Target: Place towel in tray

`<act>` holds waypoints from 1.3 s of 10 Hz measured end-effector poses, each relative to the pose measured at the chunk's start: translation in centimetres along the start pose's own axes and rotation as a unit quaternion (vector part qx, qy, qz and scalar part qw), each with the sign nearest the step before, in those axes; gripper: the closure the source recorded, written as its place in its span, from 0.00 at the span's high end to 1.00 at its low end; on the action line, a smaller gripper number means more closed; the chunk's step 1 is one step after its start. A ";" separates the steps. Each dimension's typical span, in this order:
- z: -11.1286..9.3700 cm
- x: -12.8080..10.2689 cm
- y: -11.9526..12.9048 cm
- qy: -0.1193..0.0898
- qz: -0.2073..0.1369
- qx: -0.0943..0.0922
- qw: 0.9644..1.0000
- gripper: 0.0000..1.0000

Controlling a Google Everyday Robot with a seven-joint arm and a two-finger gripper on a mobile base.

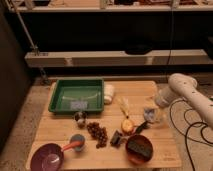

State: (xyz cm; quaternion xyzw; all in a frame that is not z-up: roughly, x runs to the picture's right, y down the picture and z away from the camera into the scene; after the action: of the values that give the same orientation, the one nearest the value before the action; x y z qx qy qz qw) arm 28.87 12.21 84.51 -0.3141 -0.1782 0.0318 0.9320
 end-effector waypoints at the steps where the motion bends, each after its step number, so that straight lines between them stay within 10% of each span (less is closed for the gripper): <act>1: -0.5 0.0 0.3 0.003 0.001 -0.008 1.000 0.80; 7: 5.2 1.6 1.8 -0.008 0.007 -0.045 0.999 0.78; 13: 3.6 0.1 0.8 0.009 -0.014 -0.037 0.999 0.21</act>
State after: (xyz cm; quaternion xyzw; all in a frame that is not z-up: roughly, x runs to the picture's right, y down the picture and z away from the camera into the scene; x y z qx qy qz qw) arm 27.74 14.96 86.75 -0.3459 -0.1751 0.0093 0.9217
